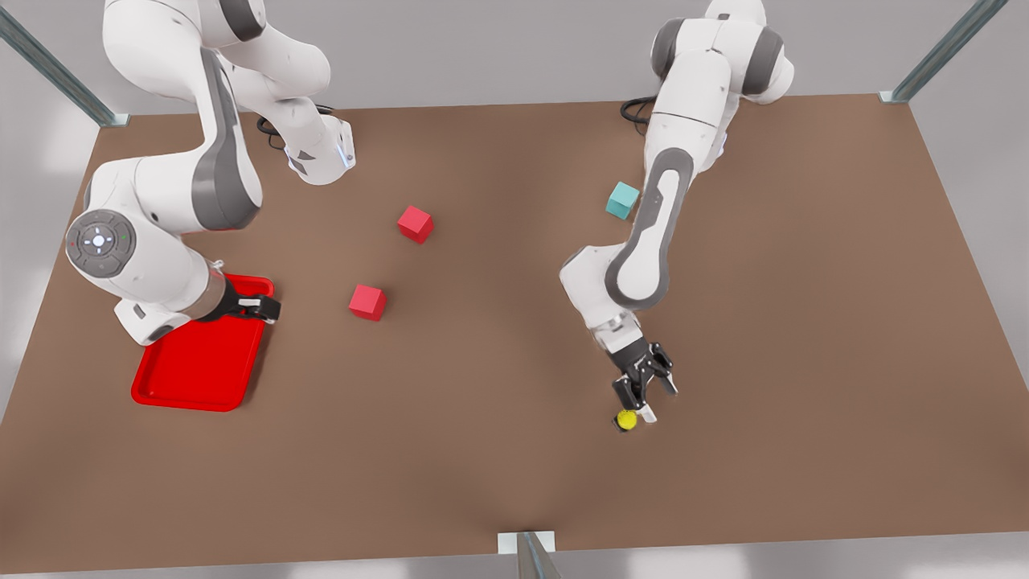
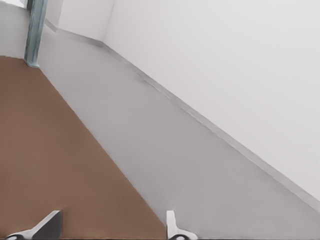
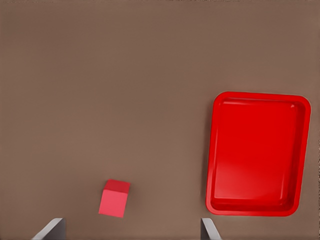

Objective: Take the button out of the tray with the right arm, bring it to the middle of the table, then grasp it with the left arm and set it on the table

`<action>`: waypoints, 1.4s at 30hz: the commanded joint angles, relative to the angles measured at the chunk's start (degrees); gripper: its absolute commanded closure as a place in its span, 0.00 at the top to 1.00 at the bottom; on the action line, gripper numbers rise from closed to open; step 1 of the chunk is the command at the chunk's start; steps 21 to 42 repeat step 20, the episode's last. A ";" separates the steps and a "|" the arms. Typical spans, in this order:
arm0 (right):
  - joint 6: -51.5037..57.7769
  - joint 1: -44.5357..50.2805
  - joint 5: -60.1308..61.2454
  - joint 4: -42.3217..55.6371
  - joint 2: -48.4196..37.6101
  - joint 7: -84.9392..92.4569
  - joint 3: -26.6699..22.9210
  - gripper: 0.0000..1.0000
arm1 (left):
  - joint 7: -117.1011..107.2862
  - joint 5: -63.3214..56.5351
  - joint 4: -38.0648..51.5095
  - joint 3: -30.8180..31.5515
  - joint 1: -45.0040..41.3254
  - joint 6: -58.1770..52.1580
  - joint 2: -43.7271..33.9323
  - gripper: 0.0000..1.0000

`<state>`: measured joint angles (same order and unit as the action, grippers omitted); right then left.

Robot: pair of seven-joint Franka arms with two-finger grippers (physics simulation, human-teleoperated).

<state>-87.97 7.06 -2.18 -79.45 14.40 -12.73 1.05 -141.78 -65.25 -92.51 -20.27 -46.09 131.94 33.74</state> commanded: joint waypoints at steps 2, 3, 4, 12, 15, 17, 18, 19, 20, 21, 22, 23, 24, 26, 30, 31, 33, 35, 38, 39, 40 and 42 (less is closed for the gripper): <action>0.16 -0.12 0.16 1.49 -0.17 -0.01 -0.17 1.00 | 115.74 68.48 11.90 -0.29 0.21 -36.54 -3.60 1.00; 0.17 -0.74 0.43 1.49 0.10 -0.10 -0.08 1.00 | 120.50 77.79 14.03 -0.12 2.93 -46.06 -3.33 1.00; 0.17 -0.91 0.34 1.49 0.01 -0.01 -0.08 1.00 | 129.37 81.59 16.57 -0.03 7.14 -53.62 -3.24 1.00; 0.52 -0.82 0.16 1.58 -0.25 -0.36 0.00 1.00 | 149.68 61.73 5.61 18.16 36.85 -51.44 -33.55 1.00; 0.52 -0.91 0.16 1.58 -0.25 -0.36 0.00 1.00 | 162.08 61.90 5.67 18.25 39.41 -51.87 -33.84 1.00; 0.52 -0.82 0.25 1.58 -0.25 -0.45 0.00 1.00 | 161.20 61.91 6.29 18.25 37.92 -51.87 -31.81 1.00; 0.52 -0.82 0.25 1.58 -0.25 -0.45 0.00 1.00 | 160.94 61.82 6.29 18.25 37.92 -51.87 -31.46 1.00; 0.87 -0.82 0.16 1.58 -0.43 -0.45 0.00 1.00 | 160.41 61.91 6.29 18.25 37.13 -51.87 -31.37 1.00; 1.13 -0.82 0.16 1.58 -0.43 -0.45 0.00 1.00 | 159.09 61.91 6.29 18.25 35.72 -51.87 -30.23 1.00; 1.13 -0.82 0.16 1.58 -0.43 -0.45 0.00 1.00 | 159.09 61.91 6.29 18.25 35.72 -51.87 -30.23 1.00; 1.13 -0.82 0.16 1.58 -0.43 -0.45 0.00 1.00 | 159.09 61.91 6.29 18.25 35.72 -51.87 -30.23 1.00; 1.13 -0.82 0.16 1.58 -0.43 -0.45 0.00 1.00 | 159.09 61.91 6.29 18.25 35.72 -51.87 -30.23 1.00; 1.13 -0.82 0.16 1.58 -0.43 -0.45 0.00 1.00 | 159.09 61.91 6.29 18.25 35.72 -51.87 -30.23 1.00; 1.13 -0.82 0.16 1.58 -0.43 -0.45 0.00 1.00 | 159.09 61.91 6.29 18.25 35.72 -51.87 -30.23 1.00; 1.13 -0.82 0.16 1.58 -0.43 -0.45 0.00 1.00 | 159.09 61.91 6.29 18.25 35.72 -51.87 -30.23 1.00; 1.13 -0.82 0.16 1.58 -0.43 -0.45 0.00 1.00 | 159.09 61.91 6.29 18.25 35.72 -51.87 -30.23 1.00; 1.13 -0.82 0.16 1.58 -0.43 -0.45 0.00 1.00 | 159.09 61.91 6.29 18.25 35.72 -51.87 -30.23 1.00; 1.13 -0.82 0.16 1.58 -0.43 -0.45 0.00 1.00 | 159.09 61.91 6.29 18.25 35.72 -51.87 -30.23 1.00; 1.13 -0.82 0.16 1.58 -0.43 -0.45 0.00 1.00 | 159.09 61.91 6.29 18.25 35.72 -51.87 -30.23 1.00; 1.13 -0.82 0.16 1.58 -0.43 -0.45 0.00 1.00 | 159.09 61.91 6.29 18.25 35.72 -51.87 -30.23 1.00; 1.13 -0.82 0.16 1.58 -0.43 -0.45 0.00 1.00 | 159.09 61.91 6.29 18.25 35.72 -51.87 -30.23 1.00; 1.13 -0.82 0.16 1.58 -0.43 -0.45 0.00 1.00 | 159.09 61.91 6.29 18.25 35.72 -51.87 -30.23 1.00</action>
